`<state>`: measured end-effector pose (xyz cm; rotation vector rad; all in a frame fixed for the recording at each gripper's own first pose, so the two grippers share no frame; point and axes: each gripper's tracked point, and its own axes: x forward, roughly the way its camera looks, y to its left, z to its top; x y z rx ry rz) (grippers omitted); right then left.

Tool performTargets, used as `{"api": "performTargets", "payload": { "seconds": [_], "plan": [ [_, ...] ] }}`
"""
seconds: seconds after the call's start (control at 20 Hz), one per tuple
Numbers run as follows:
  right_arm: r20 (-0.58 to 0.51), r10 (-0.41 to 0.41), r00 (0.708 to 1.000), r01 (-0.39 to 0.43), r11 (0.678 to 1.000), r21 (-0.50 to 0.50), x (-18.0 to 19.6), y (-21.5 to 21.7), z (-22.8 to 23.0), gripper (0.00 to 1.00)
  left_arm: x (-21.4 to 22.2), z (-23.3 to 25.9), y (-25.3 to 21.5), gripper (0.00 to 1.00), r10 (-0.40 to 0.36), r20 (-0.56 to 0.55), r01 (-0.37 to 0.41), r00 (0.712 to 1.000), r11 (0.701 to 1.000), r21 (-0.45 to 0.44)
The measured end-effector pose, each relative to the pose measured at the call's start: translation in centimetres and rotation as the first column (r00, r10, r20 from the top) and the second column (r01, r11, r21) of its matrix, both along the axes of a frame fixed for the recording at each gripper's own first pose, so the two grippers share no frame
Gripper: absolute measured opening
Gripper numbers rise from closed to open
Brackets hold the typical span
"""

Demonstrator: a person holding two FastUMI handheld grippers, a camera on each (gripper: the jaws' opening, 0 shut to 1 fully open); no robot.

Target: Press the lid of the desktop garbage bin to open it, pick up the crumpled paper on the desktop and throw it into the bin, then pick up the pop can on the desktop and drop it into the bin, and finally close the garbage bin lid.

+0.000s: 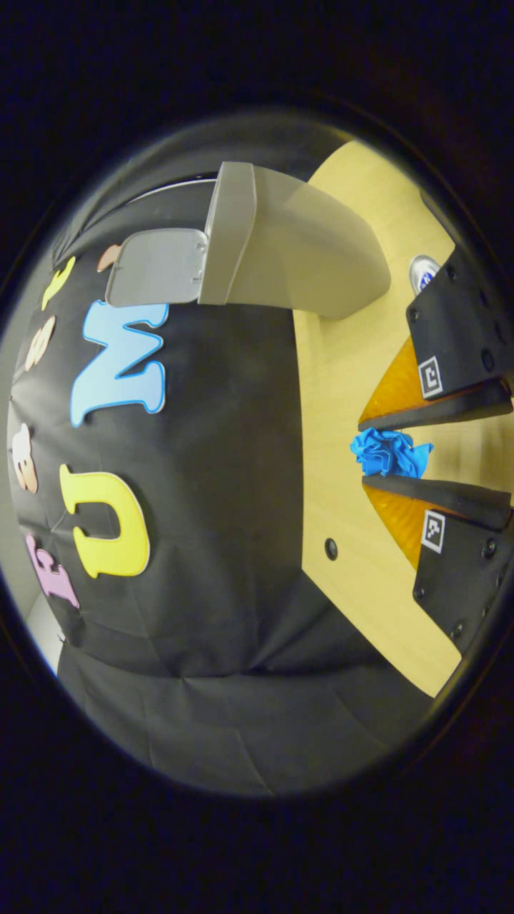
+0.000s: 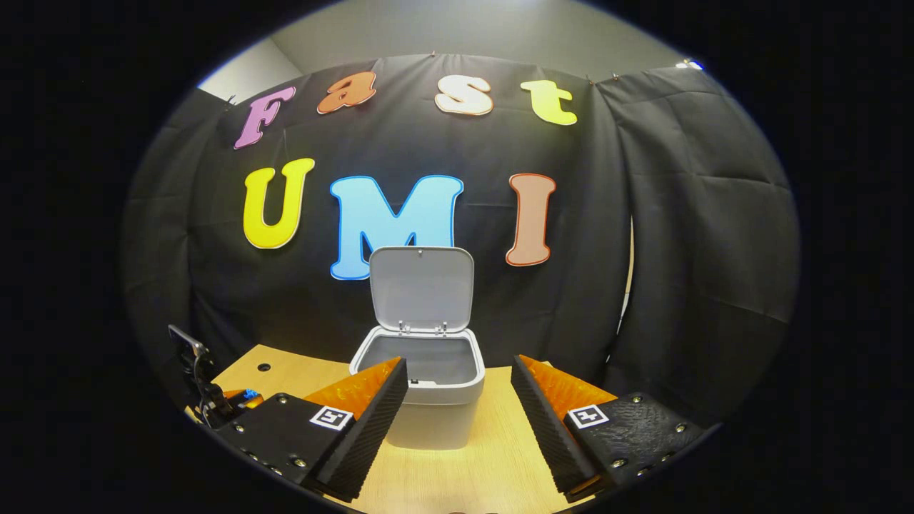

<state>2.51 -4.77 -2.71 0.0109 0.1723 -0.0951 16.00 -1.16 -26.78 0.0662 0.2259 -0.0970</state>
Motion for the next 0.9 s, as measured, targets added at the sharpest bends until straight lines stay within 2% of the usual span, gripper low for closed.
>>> {"api": "performTargets", "payload": {
  "seconds": [0.25, 0.4, 0.5, 0.65, 0.75, 0.8, 0.9],
  "plan": [
    [-0.004, -0.044, 0.999, 0.044, 0.998, 0.038, -0.4, -1.7, -0.8, 0.94, 1.3, 4.1, -3.5, 0.46, -0.057, 0.058, 0.057, 0.997, 0.998, 0.003],
    [-0.009, -0.067, 0.998, 0.068, 0.996, 0.059, -0.4, -2.8, -1.4, 0.94, 1.9, 7.1, -6.2, 0.45, -0.100, 0.097, 0.101, 0.990, 0.995, -0.005],
    [-0.013, -0.081, 0.997, 0.082, 0.994, 0.078, -0.6, -3.4, -1.8, 0.94, 2.4, 9.1, -8.4, 0.43, -0.132, 0.130, 0.134, 0.983, 0.991, -0.005],
    [-0.014, -0.103, 0.995, 0.104, 0.990, 0.095, -0.8, -4.4, -2.2, 0.94, 3.4, 11.5, -12.0, 0.45, -0.179, 0.167, 0.181, 0.970, 0.984, 0.003],
    [-0.014, -0.121, 0.992, 0.122, 0.988, 0.095, -1.0, -5.3, -2.4, 0.94, 3.6, 12.7, -14.6, 0.41, -0.211, 0.182, 0.215, 0.960, 0.977, -0.001],
    [-0.015, -0.132, 0.991, 0.133, 0.987, 0.096, -1.1, -5.8, -2.5, 0.94, 4.0, 13.2, -15.7, 0.45, -0.226, 0.188, 0.230, 0.956, 0.973, 0.000],
    [-0.017, -0.157, 0.987, 0.158, 0.982, 0.100, -1.5, -6.9, -2.7, 0.94, 4.5, 14.2, -18.1, 0.45, -0.254, 0.199, 0.260, 0.946, 0.966, 0.000]
  ]
}}
